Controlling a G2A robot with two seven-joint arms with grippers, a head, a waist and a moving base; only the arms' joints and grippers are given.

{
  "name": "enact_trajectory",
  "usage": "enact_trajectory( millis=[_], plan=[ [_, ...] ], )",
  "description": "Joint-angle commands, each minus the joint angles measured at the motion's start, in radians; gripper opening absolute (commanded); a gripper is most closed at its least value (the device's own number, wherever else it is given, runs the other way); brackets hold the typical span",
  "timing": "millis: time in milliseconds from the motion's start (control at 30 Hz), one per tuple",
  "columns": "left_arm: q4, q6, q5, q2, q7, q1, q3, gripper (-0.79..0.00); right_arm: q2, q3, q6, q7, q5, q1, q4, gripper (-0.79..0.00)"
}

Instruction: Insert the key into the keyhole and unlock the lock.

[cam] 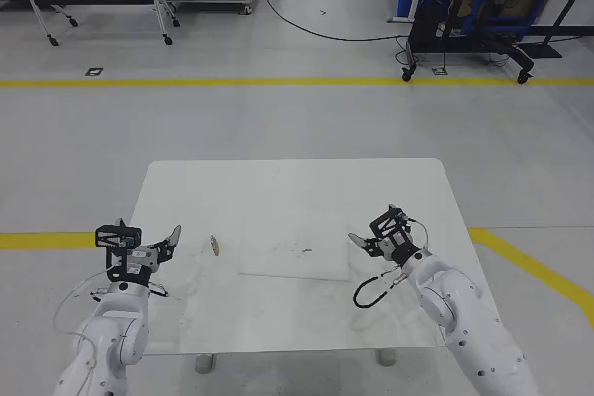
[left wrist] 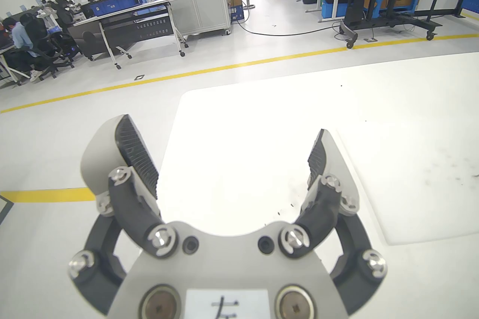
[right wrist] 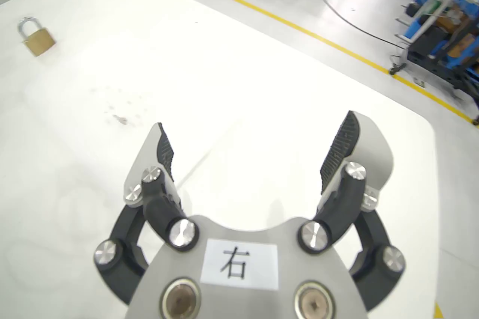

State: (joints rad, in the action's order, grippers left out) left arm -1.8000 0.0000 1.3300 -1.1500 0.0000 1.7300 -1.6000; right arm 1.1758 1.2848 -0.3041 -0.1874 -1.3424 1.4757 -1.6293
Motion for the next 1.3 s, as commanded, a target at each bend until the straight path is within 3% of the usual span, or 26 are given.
enact_trajectory(
  millis=[0, 133, 267, 400, 467, 500, 667, 767, 867, 1267],
  plan=[
    [0.000, 0.000, 0.000, 0.000, 0.000, 0.000, 0.000, 0.000, 0.006, -0.051, -0.055, -0.017, 0.007, -0.046, 0.038, 0.000],
    [0.000, 0.000, 0.000, 0.000, 0.000, 0.000, 0.000, 0.000, 0.023, -0.160, -0.187, -0.062, 0.057, -0.139, 0.134, 0.000],
    [0.000, 0.000, 0.000, 0.000, 0.000, 0.000, 0.000, 0.000, 0.039, -0.234, -0.253, -0.083, 0.079, -0.209, 0.217, -0.015],
    [0.000, 0.000, 0.000, 0.000, 0.000, 0.000, 0.000, 0.000, 0.053, -0.286, -0.295, -0.117, 0.101, -0.273, 0.293, -0.197],
    [0.000, 0.000, 0.000, 0.000, 0.000, 0.000, 0.000, 0.000, 0.060, -0.308, -0.289, -0.125, 0.097, -0.300, 0.324, -0.354],
    [0.000, 0.000, 0.000, 0.000, 0.000, 0.000, 0.000, 0.000, 0.063, -0.318, -0.278, -0.130, 0.083, -0.314, 0.337, -0.397],
    [0.000, 0.000, 0.000, 0.000, 0.000, 0.000, 0.000, 0.000, 0.080, -0.370, -0.219, -0.120, 0.027, -0.362, 0.390, -0.422],
    [0.000, 0.000, 0.000, 0.000, 0.000, 0.000, 0.000, 0.000, 0.089, -0.390, -0.214, -0.110, 0.024, -0.384, 0.421, -0.486],
    [0.000, 0.000, 0.000, 0.000, 0.000, 0.000, 0.000, 0.000, 0.096, -0.407, -0.218, -0.110, 0.021, -0.401, 0.443, -0.785],
    [0.000, 0.000, 0.000, 0.000, 0.000, 0.000, 0.000, 0.000, 0.075, -0.340, -0.275, -0.087, 0.037, -0.389, 0.400, -0.785]
  ],
)
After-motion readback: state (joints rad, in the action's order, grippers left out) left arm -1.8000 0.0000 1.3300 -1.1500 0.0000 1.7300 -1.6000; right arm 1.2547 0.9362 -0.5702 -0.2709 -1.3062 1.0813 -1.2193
